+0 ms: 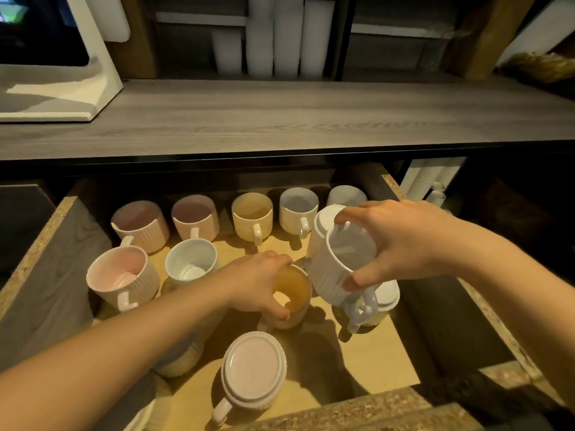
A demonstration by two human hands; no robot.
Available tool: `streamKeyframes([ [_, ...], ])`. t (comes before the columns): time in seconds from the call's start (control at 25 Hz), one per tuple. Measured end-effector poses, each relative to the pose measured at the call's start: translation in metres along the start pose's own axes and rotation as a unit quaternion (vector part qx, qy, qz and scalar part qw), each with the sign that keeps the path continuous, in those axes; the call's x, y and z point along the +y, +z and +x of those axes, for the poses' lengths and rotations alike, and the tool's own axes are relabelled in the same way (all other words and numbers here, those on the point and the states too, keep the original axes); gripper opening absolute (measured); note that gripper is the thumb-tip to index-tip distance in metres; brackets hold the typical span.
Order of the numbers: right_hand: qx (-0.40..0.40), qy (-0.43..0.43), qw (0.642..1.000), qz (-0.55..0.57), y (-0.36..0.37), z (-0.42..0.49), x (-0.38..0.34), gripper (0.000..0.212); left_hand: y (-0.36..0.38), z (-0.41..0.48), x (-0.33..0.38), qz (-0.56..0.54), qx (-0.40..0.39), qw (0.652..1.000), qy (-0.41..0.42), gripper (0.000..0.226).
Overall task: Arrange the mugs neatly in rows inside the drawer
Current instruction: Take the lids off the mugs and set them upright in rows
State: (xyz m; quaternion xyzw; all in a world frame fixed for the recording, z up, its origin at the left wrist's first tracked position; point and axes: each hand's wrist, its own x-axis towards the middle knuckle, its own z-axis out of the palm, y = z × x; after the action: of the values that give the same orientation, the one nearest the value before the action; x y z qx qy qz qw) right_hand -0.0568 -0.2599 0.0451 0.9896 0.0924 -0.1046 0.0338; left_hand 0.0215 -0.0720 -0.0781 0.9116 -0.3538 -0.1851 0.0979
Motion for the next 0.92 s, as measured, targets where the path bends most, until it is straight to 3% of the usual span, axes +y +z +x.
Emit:
streamKeyframes([
  [0.36, 0.035, -0.012, 0.999, -0.017, -0.008, 0.014, -0.011, 0.090, 0.015, -0.009, 0.000, -0.086, -0.010, 0.996, -0.002, 0.082],
  [0.48, 0.060, -0.010, 0.998, -0.020, -0.009, 0.026, -0.015, 0.090, 0.008, -0.016, -0.009, -0.138, -0.037, 0.990, -0.001, 0.064],
  [0.72, 0.132, -0.011, 0.991, -0.028, 0.000, 0.070, -0.037, 0.084, -0.025, -0.038, -0.045, 0.051, 0.095, 0.993, -0.057, 0.061],
  [0.92, 0.141, -0.002, 0.990, 0.007, 0.027, 0.112, -0.062, 0.078, -0.030, -0.044, -0.076, 0.092, 0.087, 0.982, -0.137, 0.081],
])
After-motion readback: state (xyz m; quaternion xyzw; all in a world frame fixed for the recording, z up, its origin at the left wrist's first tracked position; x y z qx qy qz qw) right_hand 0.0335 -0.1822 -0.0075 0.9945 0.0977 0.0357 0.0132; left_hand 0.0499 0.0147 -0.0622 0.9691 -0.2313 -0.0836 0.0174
